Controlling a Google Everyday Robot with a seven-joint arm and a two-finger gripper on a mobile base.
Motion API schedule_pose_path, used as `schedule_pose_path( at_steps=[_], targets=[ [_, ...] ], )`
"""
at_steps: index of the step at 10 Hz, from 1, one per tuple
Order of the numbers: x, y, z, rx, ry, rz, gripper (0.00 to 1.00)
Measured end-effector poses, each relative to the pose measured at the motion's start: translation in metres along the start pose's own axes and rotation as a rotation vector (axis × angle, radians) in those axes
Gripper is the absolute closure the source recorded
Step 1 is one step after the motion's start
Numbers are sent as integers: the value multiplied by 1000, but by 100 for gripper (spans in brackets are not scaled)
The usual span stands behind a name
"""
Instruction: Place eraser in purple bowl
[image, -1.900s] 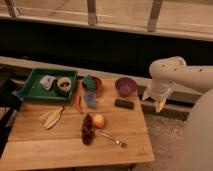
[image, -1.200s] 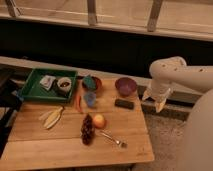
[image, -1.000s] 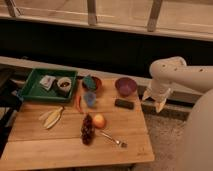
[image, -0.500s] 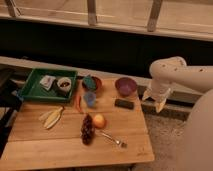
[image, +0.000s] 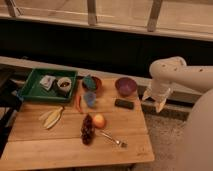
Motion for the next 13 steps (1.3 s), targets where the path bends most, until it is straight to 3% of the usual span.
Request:
schedule_pose_path(
  at_steps=[3,5,8,13],
  targets=[
    [1,16,1,-25,-22,-29,37],
    [6,41,2,-54,-29,-58,37],
    [20,69,9,-102,11,-76,37],
    [20,72,9,-106,11,-79,37]
  ],
)
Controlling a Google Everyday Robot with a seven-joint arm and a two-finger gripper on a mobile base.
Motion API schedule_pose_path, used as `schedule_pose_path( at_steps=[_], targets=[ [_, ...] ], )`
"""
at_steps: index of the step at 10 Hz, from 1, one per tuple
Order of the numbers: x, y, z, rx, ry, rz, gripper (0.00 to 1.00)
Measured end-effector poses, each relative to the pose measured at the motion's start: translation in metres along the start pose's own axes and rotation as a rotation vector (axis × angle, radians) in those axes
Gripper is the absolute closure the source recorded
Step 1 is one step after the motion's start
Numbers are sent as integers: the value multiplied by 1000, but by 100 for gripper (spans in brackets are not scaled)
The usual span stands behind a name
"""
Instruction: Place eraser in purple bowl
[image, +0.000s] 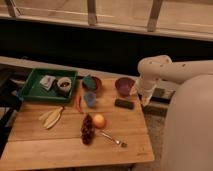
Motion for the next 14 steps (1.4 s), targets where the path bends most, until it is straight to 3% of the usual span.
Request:
schedule_pose_path(
  at_steps=[3,7,14],
  targets=[
    [-16,-3,17,-9,34,21,37],
    [-19,7,58,-18,110,43,37],
    [2,12,119,-4,233,64,37]
  ],
)
